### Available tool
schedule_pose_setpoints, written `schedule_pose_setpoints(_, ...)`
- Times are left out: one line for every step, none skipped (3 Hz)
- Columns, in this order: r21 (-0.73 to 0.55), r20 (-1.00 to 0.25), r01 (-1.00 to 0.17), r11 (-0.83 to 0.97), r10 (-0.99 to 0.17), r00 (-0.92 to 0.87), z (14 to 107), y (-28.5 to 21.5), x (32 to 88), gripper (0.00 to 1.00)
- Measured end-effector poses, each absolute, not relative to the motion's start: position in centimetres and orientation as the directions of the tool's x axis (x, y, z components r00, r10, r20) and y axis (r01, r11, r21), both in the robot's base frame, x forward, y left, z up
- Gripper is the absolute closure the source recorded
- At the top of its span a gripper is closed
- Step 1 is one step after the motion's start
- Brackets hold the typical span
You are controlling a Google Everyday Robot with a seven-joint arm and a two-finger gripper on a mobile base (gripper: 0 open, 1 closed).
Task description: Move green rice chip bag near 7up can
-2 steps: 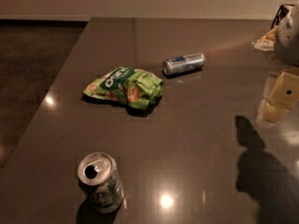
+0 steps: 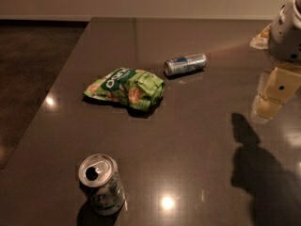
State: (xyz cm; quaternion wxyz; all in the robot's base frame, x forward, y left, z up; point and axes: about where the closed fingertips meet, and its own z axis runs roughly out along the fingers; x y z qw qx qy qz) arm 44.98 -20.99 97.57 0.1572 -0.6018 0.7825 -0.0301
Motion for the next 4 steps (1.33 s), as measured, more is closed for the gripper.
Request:
schedule_pose_setpoints(-0.214,-0.234,-0.940,0.265,-0.948,-0.214,96.3,-18.2,47.8,0.00)
schedule_pose_setpoints(-0.198,-0.262,-0.941,0.274,-0.940,-0.219,94.9,-15.2,51.4,0.00)
schedule_pose_setpoints(-0.183,-0.307,-0.937,0.297,-0.923,-0.232,93.6,-12.3,54.1,0.00)
schedule_pose_setpoints(-0.168,-0.363,-0.938,0.304,-0.904,-0.228,92.3,-8.7,55.7,0.00)
